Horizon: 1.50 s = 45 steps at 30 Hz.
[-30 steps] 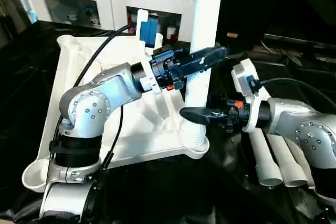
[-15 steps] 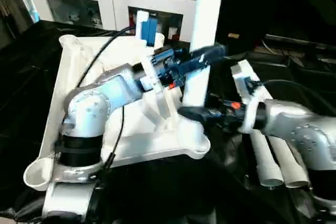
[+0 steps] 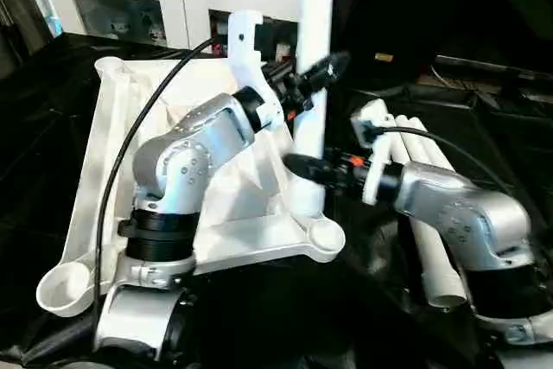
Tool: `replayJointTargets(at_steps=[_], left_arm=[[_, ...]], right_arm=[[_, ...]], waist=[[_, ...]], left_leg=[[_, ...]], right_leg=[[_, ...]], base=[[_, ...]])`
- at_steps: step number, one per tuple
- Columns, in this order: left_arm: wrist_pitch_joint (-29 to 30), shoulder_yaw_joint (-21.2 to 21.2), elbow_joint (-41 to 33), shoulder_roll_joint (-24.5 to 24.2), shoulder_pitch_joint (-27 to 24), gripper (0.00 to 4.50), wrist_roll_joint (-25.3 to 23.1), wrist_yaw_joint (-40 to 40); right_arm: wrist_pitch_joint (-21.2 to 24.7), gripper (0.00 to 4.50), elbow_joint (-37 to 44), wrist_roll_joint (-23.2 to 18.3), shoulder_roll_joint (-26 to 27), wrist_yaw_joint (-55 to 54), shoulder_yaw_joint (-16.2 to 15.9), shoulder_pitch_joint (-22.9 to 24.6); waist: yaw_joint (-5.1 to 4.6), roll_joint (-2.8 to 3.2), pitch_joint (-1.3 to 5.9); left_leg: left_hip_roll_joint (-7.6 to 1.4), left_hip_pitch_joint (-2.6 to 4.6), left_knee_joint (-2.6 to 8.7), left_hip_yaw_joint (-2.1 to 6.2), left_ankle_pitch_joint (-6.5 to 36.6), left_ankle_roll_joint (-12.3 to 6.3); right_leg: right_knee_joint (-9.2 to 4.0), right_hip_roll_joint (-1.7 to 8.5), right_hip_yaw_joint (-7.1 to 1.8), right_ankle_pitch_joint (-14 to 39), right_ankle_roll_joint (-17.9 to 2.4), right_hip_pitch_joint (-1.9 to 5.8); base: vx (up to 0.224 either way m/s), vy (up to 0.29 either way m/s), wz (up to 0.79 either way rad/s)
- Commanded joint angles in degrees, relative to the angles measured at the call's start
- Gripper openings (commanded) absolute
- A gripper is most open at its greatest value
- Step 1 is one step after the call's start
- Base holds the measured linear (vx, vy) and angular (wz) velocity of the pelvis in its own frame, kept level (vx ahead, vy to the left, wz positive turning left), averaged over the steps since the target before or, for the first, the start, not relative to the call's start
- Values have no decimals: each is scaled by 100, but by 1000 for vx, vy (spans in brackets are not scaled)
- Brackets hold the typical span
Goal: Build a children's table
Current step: Pick table leg
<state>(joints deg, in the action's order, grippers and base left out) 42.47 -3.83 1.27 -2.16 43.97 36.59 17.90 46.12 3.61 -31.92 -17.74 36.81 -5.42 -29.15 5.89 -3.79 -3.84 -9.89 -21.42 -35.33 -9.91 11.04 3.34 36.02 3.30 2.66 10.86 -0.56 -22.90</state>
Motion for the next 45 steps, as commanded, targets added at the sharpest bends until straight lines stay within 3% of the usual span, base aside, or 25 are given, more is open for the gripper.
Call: replayJointTargets(at_steps=[1, 3, 5, 6, 9, 15, 20, 30, 45], left_arm=[[56, 47, -91, 71, 80, 191, 9, -72], [61, 46, -123, 93, 71, 187, 60, -62], [134, 24, -154, 120, 71, 183, 163, -34], [183, 12, -188, 132, 76, 182, 218, 6], [272, 47, -224, 93, 111, 182, 222, 76], [346, 93, -239, 62, 128, 180, 227, 156], [432, 333, -307, -128, 149, 180, 151, 411], [444, 490, -419, -214, 166, 180, 170, 629], [493, 727, -610, -345, 42, 180, 180, 958]], right_arm=[[-264, 222, -100, 180, 7, -174, 65, -156], [-255, 256, -144, 168, 33, -209, 101, -173], [-208, 256, -186, 108, 49, -210, 158, -203], [-118, 291, -193, 38, 35, -163, 198, -217], [18, 300, 17, 7, -346, 286, 80, -169], [73, 300, 55, 0, -575, 542, 54, -161], [224, 300, 195, -130, -923, 977, -62, -145], [438, 300, 163, -59, -864, 930, -285, -37], [488, 300, 135, -130, -761, 934, -215, -99]], waist=[[-8, 39, 415], [-12, 44, 414], [-18, 48, 416], [-17, 39, 418], [5, 27, 422], [15, -1, 417], [20, 18, 411], [17, 30, 416], [18, 24, 416]], left_leg=[[-294, 71, 425, 105, 666, 185], [-292, 72, 425, 107, 710, 191], [-294, 77, 425, 107, 687, 195], [-290, 84, 419, 100, 678, 182], [-293, 71, 416, 101, 576, 137], [-288, 60, 405, 94, 527, 31], [-292, 57, 401, 99, 561, 16], [-303, 68, 406, 104, 569, 61], [-301, 68, 407, 100, 570, 98]], right_leg=[[-431, 464, -271, 903, -983, 322], [-436, 471, -274, 984, -952, 321], [-428, 468, -271, 948, -961, 316], [-423, 459, -270, 925, -985, 308], [-404, 450, -271, 712, -1008, 331], [-417, 465, -271, 750, -1021, 338], [-433, 467, -272, 935, -983, 330], [-418, 465, -271, 858, -1079, 327], [-420, 470, -274, 909, -1039, 328]], base=[[0, 0, 0], [0, 0, 0], [0, 0, 0], [0, 0, 0], [0, 0, 0], [0, 0, 0], [0, 0, 0], [0, 0, 0], [0, 0, 0]])
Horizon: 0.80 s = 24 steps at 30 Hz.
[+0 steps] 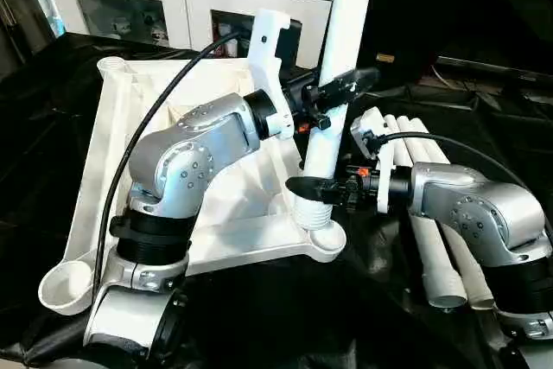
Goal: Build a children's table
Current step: Pick table leg
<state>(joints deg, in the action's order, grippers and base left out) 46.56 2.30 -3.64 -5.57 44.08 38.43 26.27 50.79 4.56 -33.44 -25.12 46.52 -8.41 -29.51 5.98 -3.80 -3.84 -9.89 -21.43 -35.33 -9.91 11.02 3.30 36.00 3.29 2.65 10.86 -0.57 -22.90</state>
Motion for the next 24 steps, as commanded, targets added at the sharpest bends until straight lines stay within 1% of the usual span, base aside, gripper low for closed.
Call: replayJointTargets(at_steps=[1, 6, 10, 11, 16, 18, 19, 20, 21, 22, 24], left_arm=[[87, 119, -118, -10, 29, 180, -5, 131], [63, 128, -72, -35, 26, 180, -37, 152], [54, 120, -37, -39, 33, 180, -43, 160], [55, 115, -24, -40, 36, 180, -42, 166], [50, 106, 3, -41, 47, 180, -50, 195], [52, 105, 4, -42, 47, 180, -45, 198], [53, 107, 4, -45, 43, 180, -44, 202], [55, 112, 3, -49, 36, 180, -44, 207], [61, 120, -1, -58, 27, 180, -43, 219], [65, 123, -3, -63, 21, 180, -43, 225], [77, 119, -4, -65, 17, 180, -34, 227]], right_arm=[[19, 300, 38, 24, -18, -42, 88, -70], [-7, 300, 26, 46, -20, -59, 96, -103], [-34, 300, 25, 55, -22, -58, 110, -104], [-45, 300, 30, 55, -19, -57, 115, -103], [-46, 300, 60, 62, -20, -50, 101, -68], [-50, 266, 69, 63, -21, -45, 96, -54], [-55, 266, 69, 68, -19, -49, 95, -49], [-66, 261, 69, 78, -20, -53, 91, -43], [-73, 247, 71, 82, -19, -55, 90, -39], [-78, 232, 71, 84, -16, -56, 90, -37], [-91, 220, 71, 84, -12, -51, 89, -35]], waist=[[7, 25, 415], [3, 41, 418], [2, 35, 415], [7, 56, 414], [1, 54, 419], [-1, 54, 420], [2, 50, 420], [8, 78, 423], [2, 63, 421], [4, 69, 422], [2, 64, 420]], left_leg=[[-300, 66, 408, 101, 569, 102], [-298, 66, 408, 102, 566, 113], [-298, 69, 408, 100, 592, 119], [-298, 69, 410, 103, 613, 128], [-301, 70, 412, 106, 622, 143], [-301, 72, 411, 105, 600, 138], [-296, 71, 407, 101, 603, 128], [-298, 72, 407, 107, 598, 131], [-300, 70, 408, 105, 594, 125], [-301, 73, 409, 107, 599, 130], [-298, 70, 410, 106, 611, 131]], right_leg=[[-419, 468, -273, 906, -1037, 326], [-411, 464, -272, 842, -1055, 327], [-415, 463, -272, 848, -1062, 327], [-417, 468, -274, 889, -1056, 328], [-413, 462, -273, 837, -1060, 330], [-407, 460, -271, 761, -1088, 329], [-409, 460, -274, 762, -1093, 331], [-403, 465, -276, 747, -1102, 333], [-406, 461, -275, 725, -1102, 335], [-404, 463, -272, 725, -1111, 334], [-405, 461, -272, 745, -1109, 337]], base=[[0, 0, 0], [0, 0, 0], [0, 0, 0], [0, 0, 0], [0, 0, 0], [0, 0, 0], [0, 0, 0], [0, 0, 0], [0, 0, 0], [0, 0, 0], [0, 0, 0]])
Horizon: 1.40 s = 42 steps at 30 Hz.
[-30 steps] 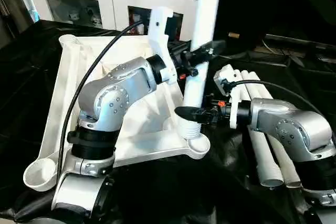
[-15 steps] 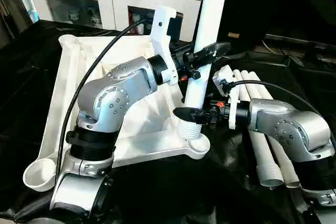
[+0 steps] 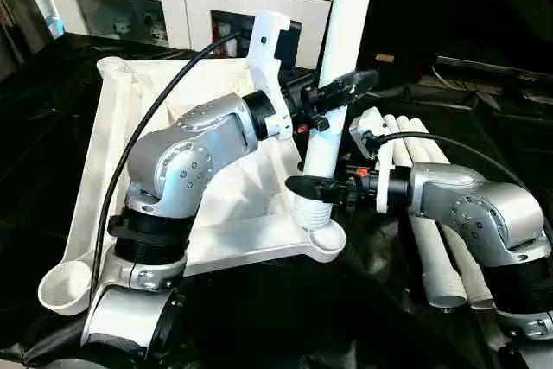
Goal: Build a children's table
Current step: Pick table leg
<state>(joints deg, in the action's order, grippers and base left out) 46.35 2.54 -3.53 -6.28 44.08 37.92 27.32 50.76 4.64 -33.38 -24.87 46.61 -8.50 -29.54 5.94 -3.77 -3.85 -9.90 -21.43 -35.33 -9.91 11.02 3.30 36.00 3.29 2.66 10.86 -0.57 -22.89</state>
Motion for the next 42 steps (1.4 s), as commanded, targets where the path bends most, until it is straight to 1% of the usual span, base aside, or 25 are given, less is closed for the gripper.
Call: replayJointTargets(at_steps=[1, 4, 5, 7, 9, 11, 14, 15, 17, 18, 20, 23, 26, 27, 28, 29, 31, 33, 36, 37, 38, 39, 40, 41, 42], left_arm=[[100, 95, -15, 4, 16, 180, 17, 124], [65, 77, -10, 8, -7, 180, -6, 100], [2, 72, -19, 7, -48, 180, -40, 101], [12, 86, -9, 8, -70, 180, -48, 105], [79, -1, 24, 40, -90, 236, 63, 109], [78, -62, 26, 52, -83, 259, 108, 103], [-393, -119, 78, 72, -83, 277, -94, 100], [-899, -352, 147, 205, -74, 293, -83, 140], [-1009, -418, 157, 235, -71, 293, -58, 164], [-1012, -672, 120, 332, -75, 293, 197, 144], [-981, -828, 108, 356, -81, 293, 368, 179], [-1286, -894, 73, 270, -180, 293, 257, 253], [-1504, -1058, 119, 179, -311, 293, 183, 205], [-1577, -1083, 85, 76, -395, 293, 5, 86], [-1603, -1109, 7, -14, -508, 293, -136, -35], [-1726, -1089, -106, -197, -721, 293, -444, -148], [-1908, -1011, -231, -402, -1010, 293, -808, -215], [-1928, -943, -447, -595, -1333, 293, -986, -203], [-1810, -855, -808, -855, -1972, 293, -1204, -310], [-1810, -855, -808, -855, -1972, 293, -1204, -310], [-1877, -627, -1068, -1066, -2463, 293, -1454, -247], [-1867, -461, -1247, -1200, -2736, 293, -1553, -163], [-1825, -405, -1310, -1225, -2809, 293, -1548, -141], [-1793, -342, -1379, -1246, -2886, 293, -1543, -115], [-1831, -224, -1422, -1271, -3031, 293, -1595, -63]], right_arm=[[-94, 214, 62, 80, -37, -58, 97, -32], [-128, 195, 68, 92, -16, -68, 95, -15], [-169, 195, 66, 113, 12, -86, 84, 8], [-211, 191, 57, 127, 43, -112, 89, 27], [-279, 191, 12, 158, 103, -151, 87, 34], [-312, 191, -20, 167, 135, -176, 100, 25], [-442, 191, -127, 175, 273, -304, 204, -40], [-603, 191, -249, 195, 427, -458, 336, -116], [-637, 191, -288, 196, 469, -497, 370, -141], [-764, 191, -343, 202, 566, -574, 458, -180], [-826, 191, -397, 212, 639, -621, 499, -216], [-1045, 191, -522, 270, 789, -764, 580, -257], [-1313, 191, -650, 438, 953, -1011, 605, -234], [-1458, 191, -662, 576, 998, -1200, 607, -204], [-1540, 191, -650, 676, 1000, -1321, 604, -164], [-1718, 191, -677, 892, 1005, -1553, 600, -107], [-1683, 191, -740, 1029, 1033, -1832, 644, -66], [-1573, 191, -720, 1156, 996, -2032, 624, -13], [-1561, 191, -581, 1434, 1048, -2515, 672, 186], [-1561, 191, -581, 1434, 1048, -2515, 672, 186], [-1790, 191, -350, 1571, 1177, -2774, 735, 424], [-1927, 191, -159, 1609, 1240, -2867, 777, 577], [-1956, 191, -90, 1606, 1243, -2879, 801, 625], [-1985, 191, -21, 1602, 1241, -2894, 824, 675], [-2037, 191, 88, 1559, 1306, -2995, 940, 757]], waist=[[7, 64, 421], [4, 70, 421], [7, 98, 425], [1, 84, 423], [-6, 104, 424], [-15, 105, 425], [-26, 112, 417], [-40, 108, 421], [-40, 100, 428], [-49, 108, 430], [-66, 134, 433], [-75, 151, 430], [-90, 128, 424], [-102, 50, 425], [-85, 85, 423], [-89, 82, 422], [-81, 142, 416], [-78, 233, 418], [-97, 292, 401], [-80, 383, 402], [-88, 346, 395], [-93, 352, 388], [-86, 412, 400], [-96, 395, 403], [-86, 412, 405]], left_leg=[[-300, 72, 410, 106, 631, 136], [-304, 75, 412, 108, 631, 143], [-302, 77, 410, 110, 632, 153], [-303, 74, 412, 107, 652, 151], [-304, 77, 415, 111, 666, 170], [-303, 75, 416, 112, 671, 184], [-299, 73, 420, 111, 709, 183], [-298, 72, 419, 105, 739, 178], [-296, 65, 419, 110, 729, 182], [-304, 70, 425, 116, 708, 192], [-297, 70, 419, 113, 714, 203], [-294, 75, 422, 115, 735, 173], [-296, 71, 434, 107, 765, 189], [-304, 71, 437, 101, 740, 194], [-315, 76, 449, 116, 723, 213], [-310, 80, 445, 109, 716, 219], [-313, 90, 462, 118, 709, 271], [-311, 107, 470, 128, 809, 346], [-311, 123, 486, 123, 1072, 460], [-295, 126, 482, 134, 1134, 482], [-279, 118, 481, 120, 1207, 452], [-296, 67, 502, 130, 1207, 390], [-289, 76, 495, 132, 1178, 369], [-282, 83, 483, 117, 1159, 333], [-263, 85, 471, 107, 1134, 293]], right_leg=[[-411, 465, -272, 769, -1105, 335], [-408, 463, -272, 742, -1115, 331], [-400, 463, -272, 717, -1125, 332], [-411, 464, -275, 707, -1121, 332], [-405, 462, -272, 705, -1142, 330], [-399, 460, -269, 671, -1171, 332], [-417, 460, -273, 699, -1158, 331], [-427, 459, -274, 732, -1146, 334], [-431, 476, -270, 741, -1161, 346], [-413, 466, -267, 668, -1172, 349], [-392, 460, -267, 552, -1220, 342], [-396, 448, -268, 548, -1217, 336], [-397, 456, -269, 617, -1195, 334], [-406, 452, -267, 639, -1154, 331], [-379, 465, -268, 711, -1101, 325], [-384, 462, -269, 729, -1069, 320], [-394, 458, -273, 803, -933, 299], [-380, 447, -272, 780, -906, 287], [-392, 415, -269, 664, -974, 262], [-380, 414, -269, 686, -985, 261], [-404, 412, -275, 762, -983, 272], [-413, 437, -291, 848, -906, 291], [-398, 426, -291, 841, -895, 284], [-416, 415, -295, 848, -889, 273], [-422, 411, -299, 959, -911, 268]], base=[[0, 0, 0], [0, 0, 0], [0, 0, 0], [0, 0, 0], [0, 0, 0], [0, 0, 0], [0, 0, 0], [0, 0, 0], [0, 0, 0], [0, 0, 0], [0, 0, 0], [0, 0, 0], [0, 0, 0], [0, 0, 0], [0, 0, 0], [0, 0, 0], [0, 0, 0], [0, 0, 0], [0, 0, 0], [0, 0, 0], [0, 0, 0], [0, 0, 0], [0, 0, 0], [0, 0, 0], [0, 0, 0]])
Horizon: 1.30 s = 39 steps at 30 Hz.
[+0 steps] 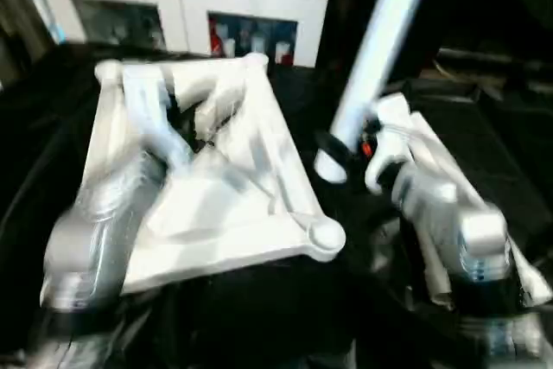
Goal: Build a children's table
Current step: Pick table leg, then insert table leg to table base
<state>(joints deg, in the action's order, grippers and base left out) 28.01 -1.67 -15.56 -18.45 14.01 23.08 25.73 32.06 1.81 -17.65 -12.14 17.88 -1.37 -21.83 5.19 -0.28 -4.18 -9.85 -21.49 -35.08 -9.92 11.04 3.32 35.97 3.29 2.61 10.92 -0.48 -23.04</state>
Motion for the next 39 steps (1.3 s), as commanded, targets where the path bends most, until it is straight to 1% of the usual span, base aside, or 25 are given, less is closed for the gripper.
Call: replayJointTargets(at_steps=[1, 2, 3, 4, 5, 7, 8, 11, 12, 13, 14, 16, 17, 18, 19, 20, 21, 22, 23, 24, 25, 26, 30, 36, 39], left_arm=[[6, 294, -242, -58, -146, 293, -186, 80], [9, 371, -237, -60, -239, 293, -250, 61], [-58, 436, -211, -65, -318, 293, -334, 69], [-104, 457, -172, -57, -397, 293, -385, 57], [-100, 448, -152, -57, -457, 293, -417, 27], [-123, 390, -195, -160, -586, 293, -434, 62], [-94, 355, -215, -185, -599, 293, -387, 79], [-61, 322, -202, -249, -469, 293, -296, 172], [-64, 363, -169, -285, -383, 293, -332, 214], [-4, 387, -188, -313, -322, 293, -236, 342], [79, 402, -218, -325, -295, 293, -129, 452], [261, 728, -322, -582, -310, 293, -59, 948], [335, 852, -351, -701, -333, 293, -28, 1151], [385, 1027, -331, -837, -331, 293, -90, 1330], [406, 1094, -319, -883, -324, 293, -104, 1407], [505, 1302, -269, -998, -291, 293, -109, 1652], [505, 1302, -269, -998, -291, 293, -109, 1652], [791, 1598, -65, -1049, -159, 293, -126, 1847], [791, 1598, -65, -1049, -159, 293, -126, 1847], [685, 1752, 136, -1004, -55, 327, -289, 1869], [683, 1762, 149, -992, -42, 327, -292, 1868], [687, 1795, 193, -948, 5, 327, -292, 1864], [797, 1955, 194, -990, 103, 374, -389, 1826], [966, 2286, 120, -1188, 34, 374, -626, 1930], [1058, 2318, 99, -1230, 53, 374, -555, 2033]], right_arm=[[-273, 191, 487, -44, 69, -171, 317, 72], [-355, 191, 583, -84, 97, -190, 397, 148], [-338, 191, 614, -89, 68, -211, 436, 208], [-400, 191, 613, -51, 40, -216, 435, 287], [-471, 191, 600, -2, 44, -247, 424, 340], [67, 191, 676, -63, 37, -282, 331, 412], [129, 191, 693, -96, 54, -255, 306, 409], [104, 190, 569, -213, 89, -54, 263, 325], [45, 190, 447, -229, 108, 33, 251, 293], [88, 190, 365, -252, 90, 142, 201, 262], [113, 190, 333, -269, 52, 248, 140, 252], [196, 190, 387, -317, -115, 543, -5, 272], [256, 190, 416, -319, -153, 597, -29, 270], [303, 190, 432, -319, -204, 653, -44, 267], [339, 190, 438, -327, -225, 674, -45, 263], [424, 190, 457, -355, -291, 746, -43, 256], [424, 190, 457, -355, -291, 746, -43, 256], [518, 190, 514, -373, -366, 787, -3, 281], [518, 190, 514, -373, -366, 787, -3, 281], [514, 190, 624, -380, -443, 835, 11, 346], [516, 190, 646, -385, -455, 837, 16, 358], [523, 190, 725, -402, -495, 844, 38, 404], [637, 190, 907, -515, -547, 821, 169, 490], [770, 190, 1096, -517, -588, 826, 163, 631], [893, 190, 1207, -553, -607, 819, 99, 609]], waist=[[-9, 34, 410], [1, -4, 402], [-12, 0, 393], [-3, -34, 394], [8, 3, 393], [-26, 6, 367], [-29, 19, 374], [-20, 10, 386], [-6, -23, 380], [5, 45, 384], [5, 39, 384], [29, 33, 403], [18, 78, 408], [17, 67, 414], [21, 121, 421], [6, 100, 423], [6, 109, 428], [-6, 132, 432], [-12, 116, 429], [-12, 168, 428], [-26, 170, 428], [-34, 142, 431], [-47, 133, 424], [-85, 154, 427], [-93, 150, 425]], left_leg=[[-273, 71, 468, 101, 1186, 254], [-277, 62, 470, 103, 1202, 236], [-277, 70, 491, 110, 1239, 214], [-280, 75, 492, 110, 1232, 207], [-282, 78, 493, 118, 1217, 219], [-260, 72, 513, 123, 1380, 244], [-258, 83, 511, 126, 1420, 249], [-259, 95, 504, 133, 1460, 224], [-269, 107, 506, 126, 1484, 219], [-268, 118, 504, 132, 1481, 235], [-269, 118, 506, 131, 1477, 241], [-273, 106, 503, 133, 1349, 236], [-273, 100, 503, 131, 1279, 243], [-271, 104, 497, 125, 1236, 242], [-269, 106, 493, 132, 1178, 247], [-261, 99, 487, 118, 1109, 238], [-255, 94, 482, 118, 1065, 234], [-246, 95, 470, 107, 1015, 233], [-244, 98, 467, 99, 1033, 227], [-244, 83, 470, 112, 1052, 225], [-248, 91, 467, 104, 1090, 230], [-244, 94, 459, 99, 1107, 223], [-244, 69, 454, 102, 1045, 147], [-252, 98, 455, 102, 1120, 150], [-244, 98, 451, 97, 1125, 155]], right_leg=[[-470, 414, -300, 1170, -877, 274], [-466, 426, -304, 1295, -834, 279], [-494, 409, -293, 1573, -709, 259], [-491, 410, -294, 1626, -674, 259], [-485, 419, -297, 1651, -662, 249], [-533, 401, -291, 1955, -543, 244], [-532, 400, -292, 1997, -523, 236], [-537, 408, -289, 2010, -558, 207], [-546, 415, -289, 2025, -578, 192], [-522, 419, -295, 1979, -622, 186], [-531, 418, -290, 1938, -638, 185], [-484, 416, -294, 1625, -703, 216], [-466, 401, -292, 1422, -738, 214], [-449, 399, -293, 1315, -769, 216], [-432, 397, -295, 1194, -799, 219], [-429, 385, -291, 1020, -847, 236], [-419, 388, -293, 962, -869, 250], [-411, 384, -292, 893, -919, 253], [-423, 383, -294, 924, -923, 253], [-430, 397, -296, 1007, -931, 270], [-447, 391, -295, 1057, -917, 266], [-458, 391, -298, 1124, -902, 281], [-484, 400, -292, 1475, -840, 294], [-506, 385, -290, 1660, -797, 254], [-512, 381, -294, 1676, -800, 258]], base=[[0, 0, 0], [0, 0, 0], [0, 0, 0], [0, 0, 0], [0, 0, 0], [0, 0, 0], [0, 0, 0], [0, 0, 0], [0, 0, 0], [0, 0, 0], [0, 0, 0], [0, 0, 0], [0, 0, 0], [0, 0, 0], [0, 0, 0], [0, 0, 0], [0, 0, 0], [0, 0, 0], [0, 0, 0], [0, 0, 0], [0, 0, 0], [0, 0, 0], [0, 0, 0], [0, 0, 0], [0, 0, 0]])
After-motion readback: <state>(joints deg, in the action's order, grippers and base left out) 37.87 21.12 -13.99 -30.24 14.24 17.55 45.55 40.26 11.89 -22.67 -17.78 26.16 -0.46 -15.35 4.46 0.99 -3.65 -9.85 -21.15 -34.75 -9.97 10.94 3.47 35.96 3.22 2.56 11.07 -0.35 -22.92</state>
